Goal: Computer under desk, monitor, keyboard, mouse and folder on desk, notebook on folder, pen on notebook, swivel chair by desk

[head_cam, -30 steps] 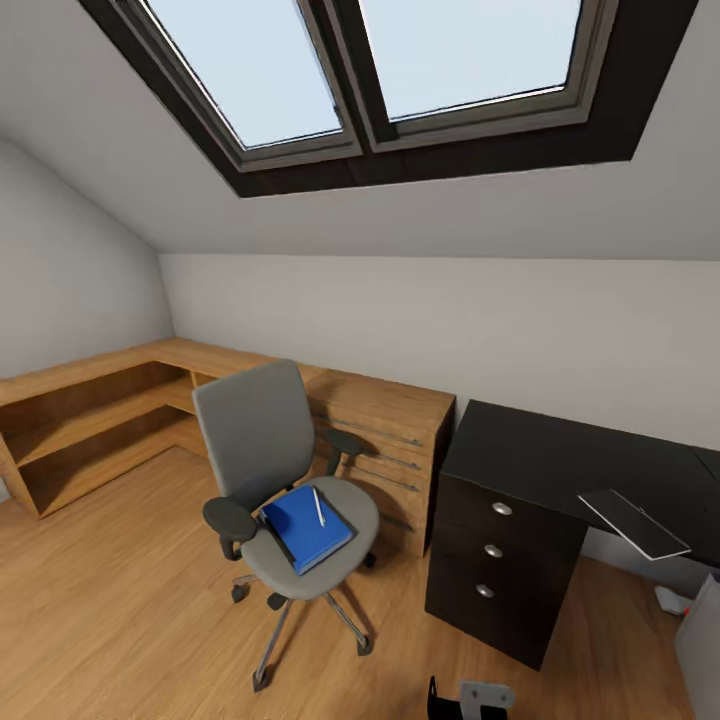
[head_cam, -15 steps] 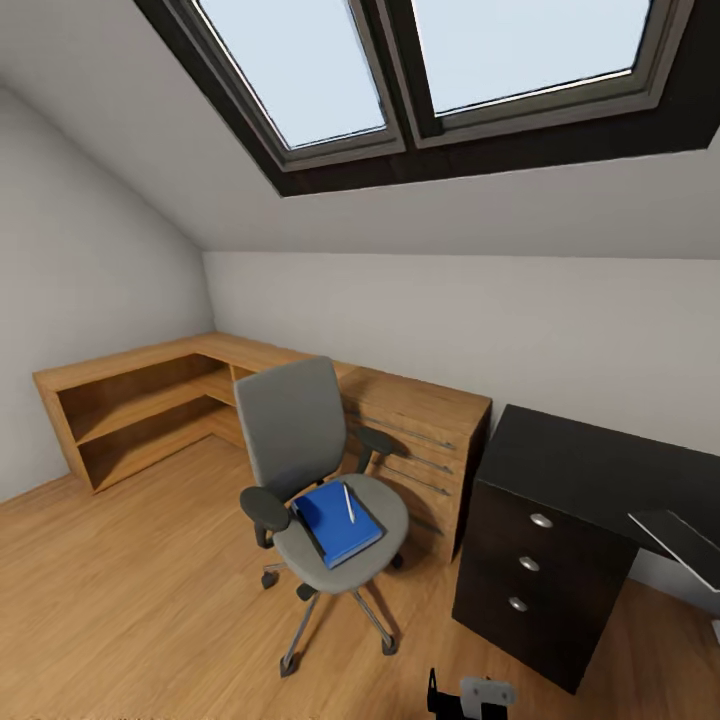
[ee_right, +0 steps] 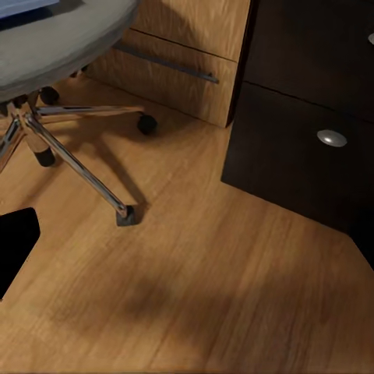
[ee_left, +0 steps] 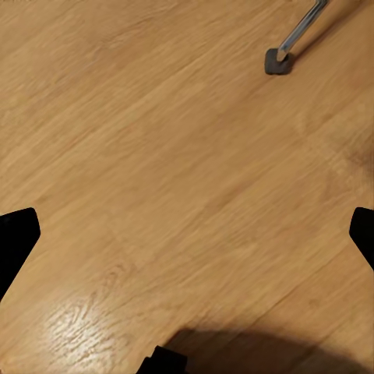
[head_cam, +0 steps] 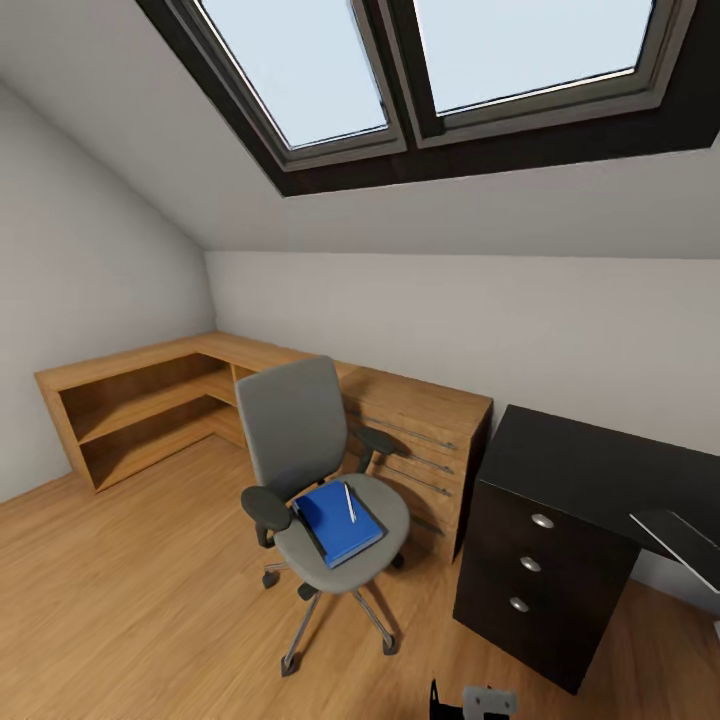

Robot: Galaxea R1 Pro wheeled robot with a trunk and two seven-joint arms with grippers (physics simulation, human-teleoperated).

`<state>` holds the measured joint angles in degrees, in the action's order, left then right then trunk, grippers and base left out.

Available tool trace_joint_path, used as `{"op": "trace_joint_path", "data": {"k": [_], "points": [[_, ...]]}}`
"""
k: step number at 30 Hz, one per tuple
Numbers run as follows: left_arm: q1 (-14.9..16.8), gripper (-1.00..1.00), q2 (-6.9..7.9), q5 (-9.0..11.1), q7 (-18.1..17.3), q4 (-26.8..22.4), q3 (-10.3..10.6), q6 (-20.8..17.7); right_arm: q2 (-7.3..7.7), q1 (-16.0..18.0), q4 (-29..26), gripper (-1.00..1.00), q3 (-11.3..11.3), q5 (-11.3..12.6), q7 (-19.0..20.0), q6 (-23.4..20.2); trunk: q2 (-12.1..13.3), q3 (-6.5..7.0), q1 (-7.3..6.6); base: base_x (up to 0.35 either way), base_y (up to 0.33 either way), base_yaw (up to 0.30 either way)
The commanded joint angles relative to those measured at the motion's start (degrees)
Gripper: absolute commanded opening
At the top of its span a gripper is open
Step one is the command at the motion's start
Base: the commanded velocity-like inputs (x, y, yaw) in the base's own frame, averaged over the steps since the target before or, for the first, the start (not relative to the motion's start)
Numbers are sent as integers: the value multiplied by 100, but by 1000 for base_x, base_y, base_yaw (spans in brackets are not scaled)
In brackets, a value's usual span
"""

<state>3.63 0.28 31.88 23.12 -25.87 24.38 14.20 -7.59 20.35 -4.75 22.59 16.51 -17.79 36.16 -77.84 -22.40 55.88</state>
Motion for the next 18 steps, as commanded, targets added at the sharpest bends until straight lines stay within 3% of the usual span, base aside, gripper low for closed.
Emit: {"op": "trace_joint_path", "data": {"k": [1, 18], "points": [[6, 100, 7, 47, 35, 62, 56, 30, 0, 4, -15, 100, 48, 36, -28, 22, -4, -11, 0, 0, 0, 111], [6, 100, 7, 55, 26, 73, 54, 30, -6, 4, 0, 100, 52, 36, -27, 23, -4, -129, 0, 0, 0, 161]]}}
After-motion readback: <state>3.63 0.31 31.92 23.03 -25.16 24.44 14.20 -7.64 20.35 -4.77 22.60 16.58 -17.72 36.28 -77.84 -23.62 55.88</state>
